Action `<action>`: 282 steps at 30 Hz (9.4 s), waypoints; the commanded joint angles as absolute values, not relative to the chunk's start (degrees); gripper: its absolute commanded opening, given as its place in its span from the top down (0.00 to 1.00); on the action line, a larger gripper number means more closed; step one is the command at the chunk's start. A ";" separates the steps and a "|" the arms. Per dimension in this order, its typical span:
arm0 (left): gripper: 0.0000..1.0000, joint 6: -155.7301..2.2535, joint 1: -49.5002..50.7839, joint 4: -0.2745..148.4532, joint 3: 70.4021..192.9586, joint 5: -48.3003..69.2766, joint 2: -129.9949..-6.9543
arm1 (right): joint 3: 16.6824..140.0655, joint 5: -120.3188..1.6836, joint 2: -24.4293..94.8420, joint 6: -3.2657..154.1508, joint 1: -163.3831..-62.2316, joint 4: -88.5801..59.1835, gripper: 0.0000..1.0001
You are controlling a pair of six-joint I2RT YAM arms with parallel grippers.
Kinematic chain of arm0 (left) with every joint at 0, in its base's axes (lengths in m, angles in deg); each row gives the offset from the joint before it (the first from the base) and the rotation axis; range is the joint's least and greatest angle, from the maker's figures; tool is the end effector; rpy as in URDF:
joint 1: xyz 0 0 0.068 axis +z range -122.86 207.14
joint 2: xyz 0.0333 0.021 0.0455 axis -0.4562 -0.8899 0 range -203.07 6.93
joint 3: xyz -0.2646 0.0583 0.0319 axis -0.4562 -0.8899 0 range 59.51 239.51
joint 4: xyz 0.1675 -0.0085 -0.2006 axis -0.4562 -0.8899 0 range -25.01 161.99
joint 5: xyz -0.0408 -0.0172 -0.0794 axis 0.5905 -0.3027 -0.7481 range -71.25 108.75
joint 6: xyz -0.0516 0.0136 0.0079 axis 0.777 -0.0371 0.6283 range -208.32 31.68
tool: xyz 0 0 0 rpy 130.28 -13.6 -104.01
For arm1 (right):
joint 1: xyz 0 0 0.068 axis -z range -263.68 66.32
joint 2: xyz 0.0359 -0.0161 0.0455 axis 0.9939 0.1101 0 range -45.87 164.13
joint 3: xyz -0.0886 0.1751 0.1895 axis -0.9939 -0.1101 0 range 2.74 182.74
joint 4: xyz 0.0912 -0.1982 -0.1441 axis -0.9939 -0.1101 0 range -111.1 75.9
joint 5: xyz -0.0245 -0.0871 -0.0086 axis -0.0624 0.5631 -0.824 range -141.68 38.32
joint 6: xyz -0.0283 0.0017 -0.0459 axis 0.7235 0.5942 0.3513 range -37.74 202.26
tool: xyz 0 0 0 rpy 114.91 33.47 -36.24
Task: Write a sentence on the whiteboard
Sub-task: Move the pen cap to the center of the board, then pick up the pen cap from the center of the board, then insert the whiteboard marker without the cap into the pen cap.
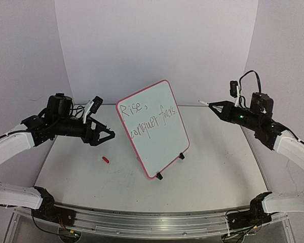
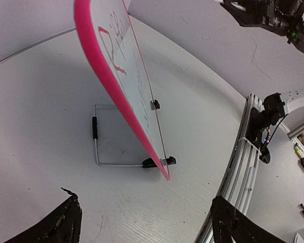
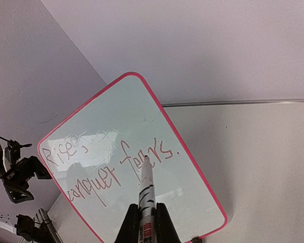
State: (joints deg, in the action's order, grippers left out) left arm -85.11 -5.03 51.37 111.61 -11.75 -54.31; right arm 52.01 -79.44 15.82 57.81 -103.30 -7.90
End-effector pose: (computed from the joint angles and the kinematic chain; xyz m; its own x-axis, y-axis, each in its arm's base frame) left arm 0.1896 -0.1407 0.3133 -0.4659 0.2361 -0.8527 0.8070 0.5087 -0.3001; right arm 0.2316 0.1002 0.3403 -0.3964 0.2474 -0.8841 -0.6253 0.6324 0.4573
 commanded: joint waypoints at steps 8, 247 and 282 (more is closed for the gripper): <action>0.13 -63.16 -4.58 61.89 101.92 5.26 -54.31 | 49.93 -79.26 13.18 56.97 -103.27 -8.83 1.00; 1.00 -80.32 -39.61 38.91 120.33 -7.06 -69.71 | 63.68 -115.65 41.82 52.05 -133.82 -25.53 1.00; 1.00 -81.44 -39.64 39.21 120.12 -7.13 -68.06 | 64.26 -116.69 43.60 52.64 -134.83 -25.00 1.00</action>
